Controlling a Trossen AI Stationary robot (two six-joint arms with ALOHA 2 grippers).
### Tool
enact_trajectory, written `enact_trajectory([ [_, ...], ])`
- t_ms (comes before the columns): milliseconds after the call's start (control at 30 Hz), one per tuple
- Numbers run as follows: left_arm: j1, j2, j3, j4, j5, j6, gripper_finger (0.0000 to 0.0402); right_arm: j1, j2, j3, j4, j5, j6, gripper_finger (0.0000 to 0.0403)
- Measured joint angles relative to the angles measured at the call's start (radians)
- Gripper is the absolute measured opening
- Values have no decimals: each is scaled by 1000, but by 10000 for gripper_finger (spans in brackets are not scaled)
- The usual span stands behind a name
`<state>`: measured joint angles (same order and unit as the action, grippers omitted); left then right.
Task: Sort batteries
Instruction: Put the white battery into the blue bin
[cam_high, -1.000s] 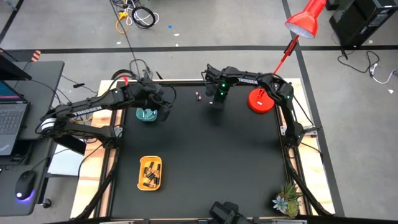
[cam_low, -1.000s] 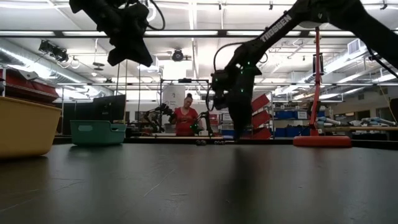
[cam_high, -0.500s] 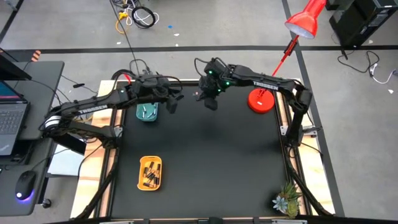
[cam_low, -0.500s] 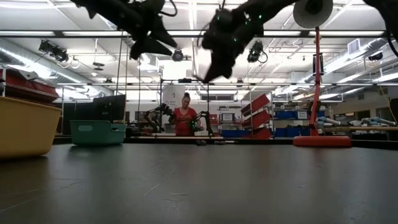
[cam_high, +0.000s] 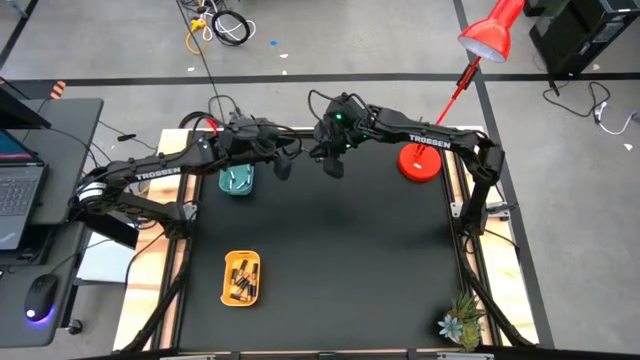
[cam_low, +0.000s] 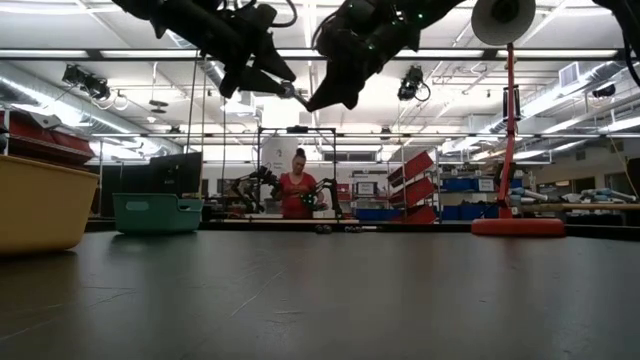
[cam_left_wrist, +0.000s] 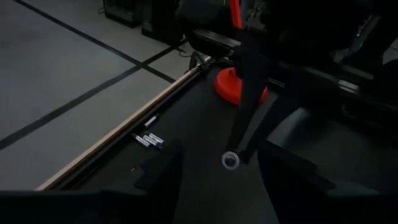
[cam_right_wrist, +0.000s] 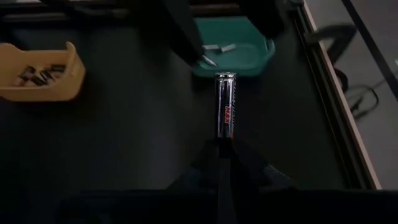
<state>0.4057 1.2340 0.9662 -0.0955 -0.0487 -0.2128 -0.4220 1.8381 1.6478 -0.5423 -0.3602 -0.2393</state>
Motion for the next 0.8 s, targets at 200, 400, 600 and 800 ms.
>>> enact_trajectory([
  [200, -2, 21, 0, 23, 22, -25, 214, 17, 0, 0, 54, -9, 0, 20],
  [400, -3, 25, 0, 30, 27, -29, 201, 29, 0, 0, 81, -9, 0, 20],
  [600, -3, 24, 2, -4, 51, -1, 34, 29, 1, 0, 96, -1, -3, 34],
  [800, -1, 23, 2, -28, 51, -2, 29, 30, 2, -1, 95, 4, 7, 45],
])
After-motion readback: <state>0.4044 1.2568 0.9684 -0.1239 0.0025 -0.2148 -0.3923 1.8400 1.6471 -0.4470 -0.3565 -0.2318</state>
